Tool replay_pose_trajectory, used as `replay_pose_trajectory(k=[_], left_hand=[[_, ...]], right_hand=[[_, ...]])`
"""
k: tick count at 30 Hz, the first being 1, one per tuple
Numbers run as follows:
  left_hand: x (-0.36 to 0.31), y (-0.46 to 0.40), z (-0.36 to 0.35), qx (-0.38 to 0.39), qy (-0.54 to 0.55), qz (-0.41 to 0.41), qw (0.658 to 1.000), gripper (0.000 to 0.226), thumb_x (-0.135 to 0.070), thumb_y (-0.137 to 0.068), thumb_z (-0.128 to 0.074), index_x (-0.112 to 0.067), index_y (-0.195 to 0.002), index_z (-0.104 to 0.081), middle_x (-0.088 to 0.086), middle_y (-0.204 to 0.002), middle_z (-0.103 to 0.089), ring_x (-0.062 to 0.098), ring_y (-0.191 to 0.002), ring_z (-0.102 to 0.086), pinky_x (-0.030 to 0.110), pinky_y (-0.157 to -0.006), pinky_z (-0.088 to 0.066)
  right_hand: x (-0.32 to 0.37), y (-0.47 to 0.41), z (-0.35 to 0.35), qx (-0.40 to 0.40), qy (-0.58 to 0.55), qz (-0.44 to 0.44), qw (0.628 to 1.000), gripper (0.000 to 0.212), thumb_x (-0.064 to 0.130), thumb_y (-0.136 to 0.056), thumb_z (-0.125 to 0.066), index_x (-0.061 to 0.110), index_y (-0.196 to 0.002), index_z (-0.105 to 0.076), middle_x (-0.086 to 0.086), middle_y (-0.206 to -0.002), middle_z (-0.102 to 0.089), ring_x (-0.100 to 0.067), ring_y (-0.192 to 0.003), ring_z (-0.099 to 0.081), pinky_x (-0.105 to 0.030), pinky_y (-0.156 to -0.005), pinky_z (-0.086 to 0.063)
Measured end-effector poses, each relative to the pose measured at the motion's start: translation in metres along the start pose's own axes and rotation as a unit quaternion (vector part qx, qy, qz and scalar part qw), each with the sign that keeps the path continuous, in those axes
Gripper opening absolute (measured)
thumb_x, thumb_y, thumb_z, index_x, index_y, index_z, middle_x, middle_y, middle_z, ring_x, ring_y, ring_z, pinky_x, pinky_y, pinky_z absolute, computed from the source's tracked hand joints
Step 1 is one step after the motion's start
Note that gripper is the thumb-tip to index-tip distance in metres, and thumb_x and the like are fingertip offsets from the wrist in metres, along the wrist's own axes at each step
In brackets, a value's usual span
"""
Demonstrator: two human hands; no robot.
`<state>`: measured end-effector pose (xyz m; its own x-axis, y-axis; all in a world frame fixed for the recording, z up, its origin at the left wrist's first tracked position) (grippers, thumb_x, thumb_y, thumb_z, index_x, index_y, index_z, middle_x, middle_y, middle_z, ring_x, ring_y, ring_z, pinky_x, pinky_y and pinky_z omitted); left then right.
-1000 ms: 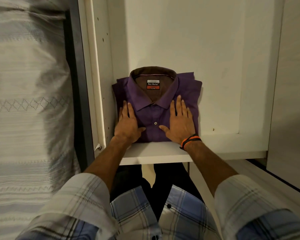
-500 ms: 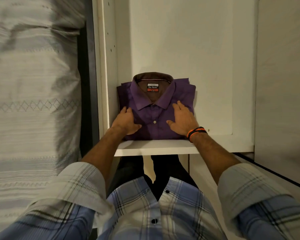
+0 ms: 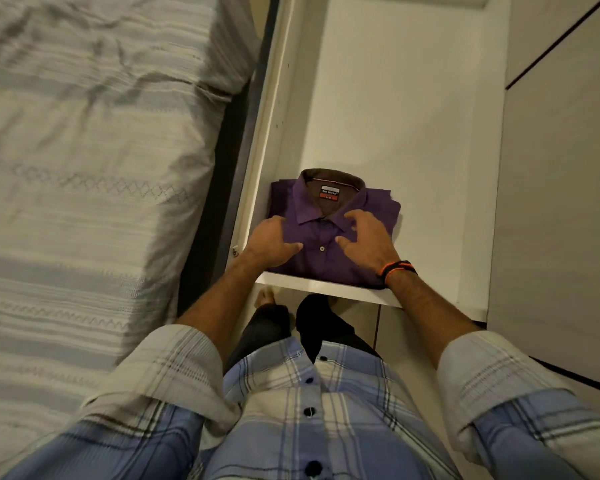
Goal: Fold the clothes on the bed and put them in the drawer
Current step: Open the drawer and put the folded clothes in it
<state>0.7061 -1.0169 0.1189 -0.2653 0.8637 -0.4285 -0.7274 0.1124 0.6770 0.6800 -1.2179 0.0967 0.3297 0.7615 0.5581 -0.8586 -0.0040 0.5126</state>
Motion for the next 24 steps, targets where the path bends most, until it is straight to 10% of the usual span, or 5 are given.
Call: replay_pose_trajectory(k=[24], left_hand=[[0.284,0.349,-0.055,-0.313,0.265,0.226,0.884,0.071,-0.038,-0.088,-0.07,-0.011,-0.145,-0.039,0.013,-0.145,-0.046,0.028,-0.129,-0.047,0.033,-0.1,-0.042]], right_hand=[[0.22,0.205,-0.212,0.158,0.128,0.351,0.914,0.053,0.025,-0.088,-0.072,0.011,-0.135,-0.05,-0.007,-0.136,-0.053,-0.018,-0.114,-0.057,-0.038,-0.099,-0.052]])
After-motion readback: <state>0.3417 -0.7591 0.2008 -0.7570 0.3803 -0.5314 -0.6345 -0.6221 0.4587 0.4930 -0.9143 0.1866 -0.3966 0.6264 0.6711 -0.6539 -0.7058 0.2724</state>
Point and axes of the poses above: each hand's wrist, its own y-axis away from the middle knuckle, its own z-axis out of the back of the hand, x = y × z, the point moved 1 cm from there along -y, towards the middle knuckle
